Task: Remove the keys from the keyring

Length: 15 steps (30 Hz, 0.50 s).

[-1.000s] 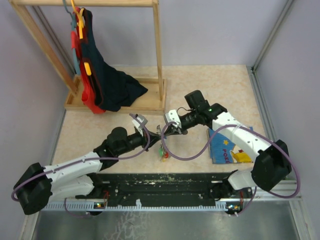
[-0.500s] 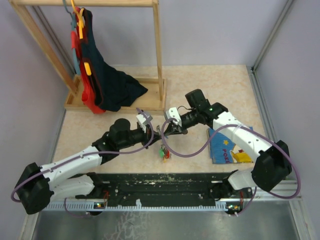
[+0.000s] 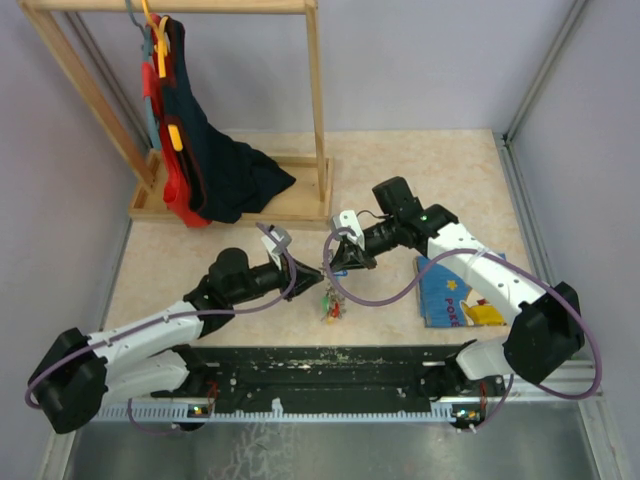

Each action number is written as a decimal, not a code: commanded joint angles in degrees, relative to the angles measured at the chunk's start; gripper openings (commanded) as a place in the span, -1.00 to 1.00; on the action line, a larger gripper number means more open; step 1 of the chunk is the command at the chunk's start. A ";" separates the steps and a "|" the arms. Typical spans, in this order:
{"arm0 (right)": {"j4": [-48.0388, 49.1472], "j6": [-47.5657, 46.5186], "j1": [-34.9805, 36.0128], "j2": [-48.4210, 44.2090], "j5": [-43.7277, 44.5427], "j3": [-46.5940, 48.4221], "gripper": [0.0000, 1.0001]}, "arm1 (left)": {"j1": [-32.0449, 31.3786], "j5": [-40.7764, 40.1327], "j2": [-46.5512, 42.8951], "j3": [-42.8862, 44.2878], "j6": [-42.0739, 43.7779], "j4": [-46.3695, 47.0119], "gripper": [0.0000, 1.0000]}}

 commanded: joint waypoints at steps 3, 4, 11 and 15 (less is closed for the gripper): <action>2.52 1.50 -0.62 -2.26 -3.84 3.36 -1.00 | 0.60 2.35 -1.22 -3.36 -1.63 10.15 -0.46; 2.51 1.58 -0.68 -2.27 -3.80 3.41 -1.00 | 0.63 2.54 -1.93 -4.69 -1.41 12.40 -0.44; 1.93 1.78 -0.75 -2.10 -3.75 4.00 -1.00 | 0.52 6.62 -5.67 -15.28 6.49 28.80 -0.32; 1.27 1.64 -0.80 -1.99 -4.21 4.44 -1.00 | 0.52 7.68 -4.31 -17.87 10.82 37.08 -0.27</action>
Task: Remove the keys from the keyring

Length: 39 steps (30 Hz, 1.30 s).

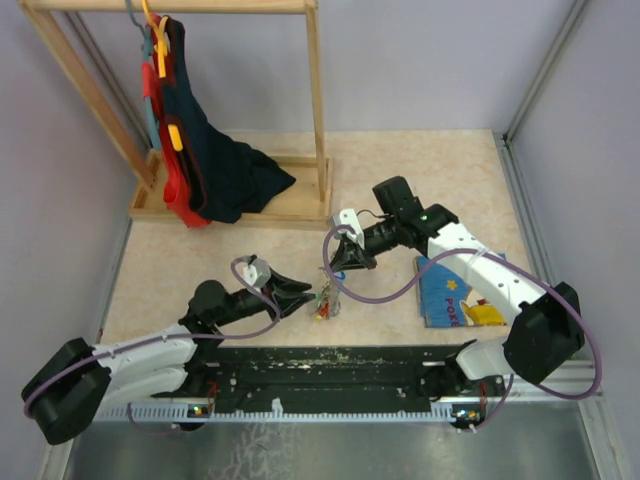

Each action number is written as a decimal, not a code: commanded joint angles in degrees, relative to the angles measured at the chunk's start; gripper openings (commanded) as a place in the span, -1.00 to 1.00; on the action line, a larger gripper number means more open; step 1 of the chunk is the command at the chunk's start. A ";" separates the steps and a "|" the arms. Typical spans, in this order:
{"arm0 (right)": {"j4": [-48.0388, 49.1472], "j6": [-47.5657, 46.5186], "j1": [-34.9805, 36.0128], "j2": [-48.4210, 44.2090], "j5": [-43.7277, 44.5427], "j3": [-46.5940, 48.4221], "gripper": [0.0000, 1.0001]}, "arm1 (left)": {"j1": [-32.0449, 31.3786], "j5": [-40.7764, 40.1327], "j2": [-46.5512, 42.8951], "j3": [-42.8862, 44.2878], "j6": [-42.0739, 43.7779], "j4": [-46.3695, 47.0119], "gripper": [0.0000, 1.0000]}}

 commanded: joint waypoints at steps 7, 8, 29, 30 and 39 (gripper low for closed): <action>0.06 -1.14 -1.00 -1.66 -5.14 4.46 -1.00 | 0.33 1.65 8.33 -2.31 13.19 25.91 -0.28; -0.12 -1.33 -1.02 -1.64 -5.18 4.46 -1.00 | 0.30 1.90 10.08 -2.10 14.31 27.57 -0.29; -0.78 -2.57 -1.46 -1.55 -5.37 4.12 -1.00 | 5.76 16.84 29.27 6.25 8.87 42.85 -0.44; -0.80 -2.57 -1.46 -1.60 -5.43 4.11 -1.00 | 5.83 17.61 29.81 6.55 8.37 43.27 -0.44; -0.89 -2.73 -1.46 -1.73 -5.68 4.03 -1.00 | 6.60 18.64 33.02 7.76 5.68 45.07 -0.43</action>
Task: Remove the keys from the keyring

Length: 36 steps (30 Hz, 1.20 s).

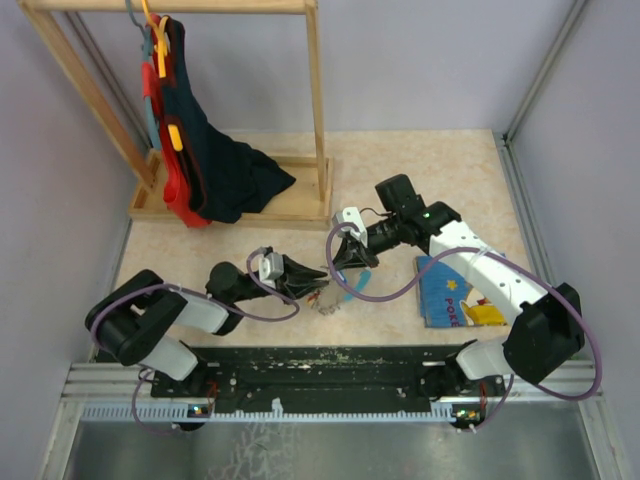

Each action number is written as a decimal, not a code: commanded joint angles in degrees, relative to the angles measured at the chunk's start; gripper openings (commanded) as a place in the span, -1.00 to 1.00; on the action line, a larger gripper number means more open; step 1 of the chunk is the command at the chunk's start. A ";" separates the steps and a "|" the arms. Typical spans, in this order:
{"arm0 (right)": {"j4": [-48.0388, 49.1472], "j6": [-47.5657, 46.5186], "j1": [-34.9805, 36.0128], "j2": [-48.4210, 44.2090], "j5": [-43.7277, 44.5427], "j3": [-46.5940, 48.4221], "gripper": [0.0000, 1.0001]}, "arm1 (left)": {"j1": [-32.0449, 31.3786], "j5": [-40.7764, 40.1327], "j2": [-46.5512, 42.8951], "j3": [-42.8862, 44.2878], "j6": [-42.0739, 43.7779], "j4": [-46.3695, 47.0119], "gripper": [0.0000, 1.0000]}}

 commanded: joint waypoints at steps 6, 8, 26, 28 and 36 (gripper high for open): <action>1.29 -1.40 -0.50 -1.72 -4.46 2.70 -1.00 | 1.88 2.68 2.40 2.33 -4.07 11.05 -0.42; 1.26 -1.46 -0.50 -1.73 -4.60 2.61 -1.00 | 2.40 3.52 3.01 2.60 -5.39 12.11 -0.42; 1.20 -1.79 -0.49 -1.78 -4.92 2.43 -1.00 | 4.24 7.81 3.86 4.83 -11.91 15.81 -0.42; 1.12 -1.90 -0.50 -1.84 -5.06 2.50 -1.00 | 4.32 8.17 3.69 5.16 -12.51 15.81 -0.42; 0.52 -2.64 -0.50 -1.84 -5.71 2.51 -1.00 | 4.41 8.79 2.58 5.21 -14.84 15.81 -0.41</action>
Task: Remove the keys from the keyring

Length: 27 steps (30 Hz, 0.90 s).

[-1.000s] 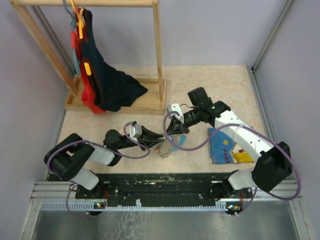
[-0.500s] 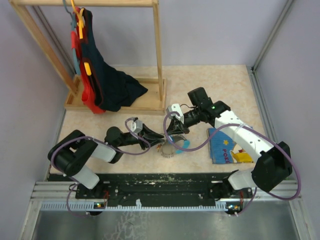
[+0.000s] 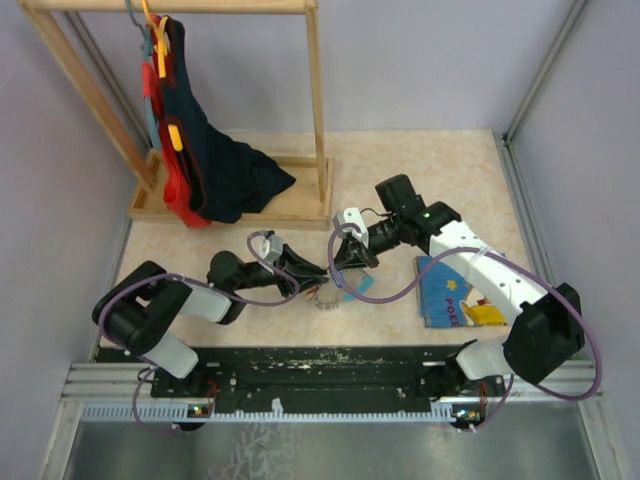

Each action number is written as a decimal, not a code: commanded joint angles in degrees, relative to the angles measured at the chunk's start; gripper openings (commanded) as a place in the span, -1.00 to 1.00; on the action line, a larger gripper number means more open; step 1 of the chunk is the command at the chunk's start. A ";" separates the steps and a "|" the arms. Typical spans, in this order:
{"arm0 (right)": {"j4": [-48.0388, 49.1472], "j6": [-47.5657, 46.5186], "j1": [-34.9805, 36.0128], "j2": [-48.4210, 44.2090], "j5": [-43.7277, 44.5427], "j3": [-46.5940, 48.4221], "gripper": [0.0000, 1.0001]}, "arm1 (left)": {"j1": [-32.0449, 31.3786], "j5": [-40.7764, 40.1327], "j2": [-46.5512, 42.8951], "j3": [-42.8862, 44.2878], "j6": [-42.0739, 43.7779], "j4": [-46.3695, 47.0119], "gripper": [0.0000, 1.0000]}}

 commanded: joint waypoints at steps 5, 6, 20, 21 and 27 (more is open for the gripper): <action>0.44 -1.95 -0.48 -1.82 -4.85 2.47 -1.00 | 0.29 1.87 -0.51 1.52 -2.74 15.68 -0.40; 0.45 -2.04 -0.48 -1.82 -4.94 2.44 -1.00 | 0.29 2.15 -0.36 2.05 -3.03 15.70 -0.40; 0.11 -2.40 -0.48 -1.90 -5.14 2.50 -1.00 | 0.29 7.83 -0.08 3.97 -6.60 15.68 -0.41; 0.11 -2.41 -0.48 -1.91 -5.22 2.51 -1.00 | 0.29 7.75 0.08 3.80 -6.45 15.68 -0.41; 0.17 -2.42 -0.48 -1.86 -5.21 2.43 -1.00 | 0.29 7.77 1.05 4.43 -7.52 15.68 -0.42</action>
